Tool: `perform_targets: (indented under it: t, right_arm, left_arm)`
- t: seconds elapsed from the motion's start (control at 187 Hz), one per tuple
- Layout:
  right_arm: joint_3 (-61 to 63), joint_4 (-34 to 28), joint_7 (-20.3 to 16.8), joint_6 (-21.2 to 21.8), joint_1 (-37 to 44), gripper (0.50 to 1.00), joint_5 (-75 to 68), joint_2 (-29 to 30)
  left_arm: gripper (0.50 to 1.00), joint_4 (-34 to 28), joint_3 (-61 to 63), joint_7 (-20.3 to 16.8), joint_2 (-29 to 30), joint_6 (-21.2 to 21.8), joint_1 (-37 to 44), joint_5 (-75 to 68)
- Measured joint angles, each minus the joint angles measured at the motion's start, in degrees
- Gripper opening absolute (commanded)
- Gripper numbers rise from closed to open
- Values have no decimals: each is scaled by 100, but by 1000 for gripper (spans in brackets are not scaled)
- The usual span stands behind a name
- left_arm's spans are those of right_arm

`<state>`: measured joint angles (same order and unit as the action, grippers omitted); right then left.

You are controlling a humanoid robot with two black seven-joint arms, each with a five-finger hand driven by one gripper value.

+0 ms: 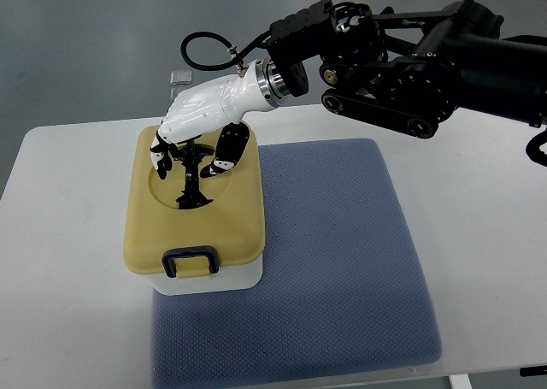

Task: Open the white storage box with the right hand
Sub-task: 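Close the right hand's fingers around the black handle on the yellow lid, then lift the yellow lid up off the white box with the right hand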

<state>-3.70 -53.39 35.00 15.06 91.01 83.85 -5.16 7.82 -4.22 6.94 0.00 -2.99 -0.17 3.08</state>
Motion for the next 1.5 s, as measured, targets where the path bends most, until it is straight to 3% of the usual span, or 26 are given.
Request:
perform_targets:
  t: [0.432,1.185,1.5]
  right_arm:
    - [18,-5,0,-29,-4,500,-24,-9]
    - [496,-9,0,23,57,500,-62,2]
    - [835,21,0,-10,-50,500,-90,-585]
  left_arm:
    - [1000,0,0,0,0,0,0,0]
    - [1000,0,0,0,0,0,0,0]
    - [1000,0,0,0,0,0,0,0]
